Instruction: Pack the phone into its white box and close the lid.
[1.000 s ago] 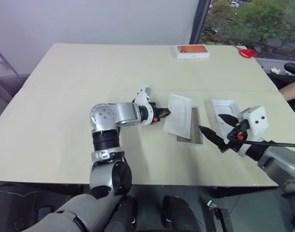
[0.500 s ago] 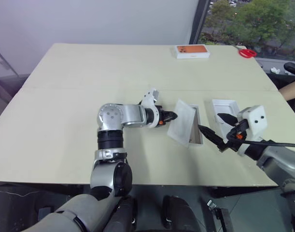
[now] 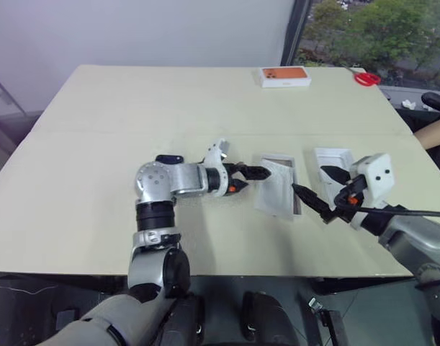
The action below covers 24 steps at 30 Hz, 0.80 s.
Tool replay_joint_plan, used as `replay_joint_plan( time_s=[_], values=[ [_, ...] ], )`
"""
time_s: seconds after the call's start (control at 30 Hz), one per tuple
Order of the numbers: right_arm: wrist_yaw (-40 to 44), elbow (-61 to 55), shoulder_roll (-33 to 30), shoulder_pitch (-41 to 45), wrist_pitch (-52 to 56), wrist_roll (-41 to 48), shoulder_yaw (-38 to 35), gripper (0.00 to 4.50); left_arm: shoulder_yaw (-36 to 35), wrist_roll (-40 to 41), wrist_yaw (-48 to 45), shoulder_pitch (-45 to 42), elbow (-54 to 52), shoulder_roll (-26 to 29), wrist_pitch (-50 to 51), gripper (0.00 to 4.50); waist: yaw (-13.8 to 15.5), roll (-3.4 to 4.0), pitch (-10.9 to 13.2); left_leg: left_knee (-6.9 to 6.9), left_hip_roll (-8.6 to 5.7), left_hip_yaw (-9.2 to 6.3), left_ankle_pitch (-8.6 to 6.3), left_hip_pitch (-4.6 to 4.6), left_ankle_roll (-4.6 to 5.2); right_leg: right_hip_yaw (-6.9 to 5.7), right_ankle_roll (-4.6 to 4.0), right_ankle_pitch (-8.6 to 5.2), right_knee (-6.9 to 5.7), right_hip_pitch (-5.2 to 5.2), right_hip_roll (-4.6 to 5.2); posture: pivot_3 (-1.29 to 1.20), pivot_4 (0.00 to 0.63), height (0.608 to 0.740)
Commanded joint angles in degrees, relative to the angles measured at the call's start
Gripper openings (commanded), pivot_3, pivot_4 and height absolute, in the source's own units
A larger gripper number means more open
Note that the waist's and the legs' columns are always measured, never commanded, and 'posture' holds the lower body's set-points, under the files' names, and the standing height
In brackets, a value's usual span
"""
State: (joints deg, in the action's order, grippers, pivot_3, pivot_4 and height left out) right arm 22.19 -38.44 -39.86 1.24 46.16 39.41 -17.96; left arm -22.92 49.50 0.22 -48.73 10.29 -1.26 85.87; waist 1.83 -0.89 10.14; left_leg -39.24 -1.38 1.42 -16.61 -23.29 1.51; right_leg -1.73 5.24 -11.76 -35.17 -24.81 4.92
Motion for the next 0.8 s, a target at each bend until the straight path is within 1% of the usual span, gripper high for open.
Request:
replay_joint_plan(
  time_s=[0.03, 0.07, 0.1, 0.13, 0.17, 0.2, 0.27, 0.37, 0.43, 0.53, 0.6, 0.67, 0.8],
  values=[
    [-0.9, -0.4, 0.2, 2.0, 0.4, -0.5, 0.9, 4.50, 5.5, -1.0, -8.4, 2.6, -6.8, 5.9, -5.3, 4.46, 0.0, 0.03, 0.0, 0.00, 0.00, 0.00, 0.01, 0.00, -0.02, 0.00, -0.01, 0.00, 0.00, 0.00, 0.00, 0.00, 0.150, 0.740],
    [-1.6, 0.4, 0.4, 3.1, 1.1, -0.8, 2.1, 4.50, 9.3, -2.9, -12.1, 4.4, -8.7, 9.8, -8.2, 4.46, 0.0, 0.04, 0.0, 0.00, 0.00, 0.00, 0.02, 0.01, -0.03, 0.00, -0.02, 0.00, 0.00, 0.00, 0.01, 0.00, 0.150, 0.740],
    [-2.1, 1.0, 0.5, 4.0, 1.7, -1.1, 2.9, 3.97, 12.2, -4.4, -14.9, 5.7, -10.0, 12.7, -10.5, 4.50, -0.1, 0.06, 0.0, 0.01, 0.00, 0.01, 0.03, 0.01, -0.05, 0.01, -0.03, -0.01, 0.00, 0.00, 0.02, 0.00, 0.150, 0.740],
    [-2.6, 1.6, 0.6, 4.8, 2.3, -1.5, 3.6, 3.73, 14.5, -5.7, -17.5, 6.8, -10.8, 15.1, -13.0, 4.50, -0.1, 0.08, 0.0, 0.01, -0.01, 0.03, 0.05, 0.02, -0.10, 0.02, -0.11, -0.05, 0.00, 0.01, 0.04, 0.00, 0.150, 0.740],
    [-3.8, 3.1, 1.2, 6.5, 3.4, -2.0, 4.7, 3.13, 17.0, -7.5, -20.8, 7.9, -11.5, 18.1, -16.2, 4.50, 0.1, 0.08, -0.1, 0.01, -0.02, 0.03, 0.08, 0.02, -0.14, 0.02, -0.23, -0.11, 0.00, 0.00, 0.05, 0.00, 0.150, 0.740],
    [-4.5, 4.0, 1.6, 7.7, 4.3, -2.3, 5.4, 2.69, 18.6, -8.6, -23.2, 8.6, -11.8, 20.1, -18.6, 4.50, 0.1, 0.08, 0.0, 0.01, -0.02, 0.02, 0.09, 0.01, -0.16, 0.02, -0.25, -0.12, 0.01, 0.01, 0.06, 0.00, 0.150, 0.740],
    [-5.4, 5.8, 2.4, 10.4, 5.5, -3.3, 7.8, 1.55, 23.2, -12.5, -29.3, 10.3, -12.5, 25.3, -24.8, 4.50, 0.3, 0.08, 0.0, 0.01, -0.02, 0.02, 0.10, 0.00, -0.17, 0.02, -0.29, -0.13, 0.02, -0.01, 0.08, 0.00, 0.150, 0.740],
    [-8.5, 10.3, 4.7, 16.3, 8.6, -6.0, 11.7, 0.02, 29.3, -18.7, -38.2, 13.5, -13.3, 32.2, -35.3, 4.50, 0.1, 0.11, 0.0, 0.04, -0.02, 0.06, 0.09, -0.02, -0.16, 0.03, -0.31, -0.13, 0.05, -0.04, 0.12, 0.00, 0.150, 0.740],
    [-9.7, 12.4, 5.3, 18.9, 10.1, -8.2, 13.9, 0.02, 31.2, -21.1, -42.6, 15.2, -13.8, 34.8, -40.8, 4.50, -0.1, 0.14, 0.0, 0.05, -0.01, 0.08, 0.09, -0.03, -0.16, 0.04, -0.33, -0.13, 0.05, -0.08, 0.15, 0.00, 0.150, 0.740],
    [-9.7, 14.4, 5.5, 21.1, 11.5, -10.3, 16.3, 0.02, 31.4, -22.4, -46.8, 17.2, -14.4, 36.1, -46.0, 4.50, 0.3, 0.15, 0.0, 0.06, 0.00, 0.04, 0.09, -0.09, -0.16, 0.05, -0.35, -0.12, 0.06, -0.14, 0.30, 0.00, 0.150, 0.740],
    [-10.9, 17.7, 5.9, 24.4, 14.5, -12.6, 19.1, 0.02, 31.6, -23.3, -50.5, 19.6, -16.0, 37.6, -50.0, 4.50, 0.1, 0.15, 0.0, 0.06, -0.01, 0.05, 0.08, -0.14, -0.14, 0.05, -0.34, -0.12, 0.06, -0.17, 0.34, 0.00, 0.150, 0.740],
    [-11.4, 20.1, 6.8, 26.6, 16.0, -14.2, 20.9, 0.02, 31.8, -24.1, -53.3, 21.7, -17.4, 38.8, -52.6, 4.50, -0.3, 0.15, 0.0, 0.05, -0.02, 0.09, 0.08, -0.13, -0.14, 0.06, -0.35, -0.11, 0.06, -0.18, 0.40, 0.00, 0.150, 0.740],
    [-11.5, 25.2, 10.2, 30.1, 17.8, -16.0, 22.2, 0.02, 32.3, -24.0, -56.4, 24.9, -19.9, 39.7, -53.2, 4.50, -1.1, 0.16, 0.0, 0.07, -0.02, 0.07, 0.08, -0.13, -0.13, 0.04, -0.34, -0.10, 0.03, -0.18, 0.39, 0.00, 0.150, 0.740]
  ],
)
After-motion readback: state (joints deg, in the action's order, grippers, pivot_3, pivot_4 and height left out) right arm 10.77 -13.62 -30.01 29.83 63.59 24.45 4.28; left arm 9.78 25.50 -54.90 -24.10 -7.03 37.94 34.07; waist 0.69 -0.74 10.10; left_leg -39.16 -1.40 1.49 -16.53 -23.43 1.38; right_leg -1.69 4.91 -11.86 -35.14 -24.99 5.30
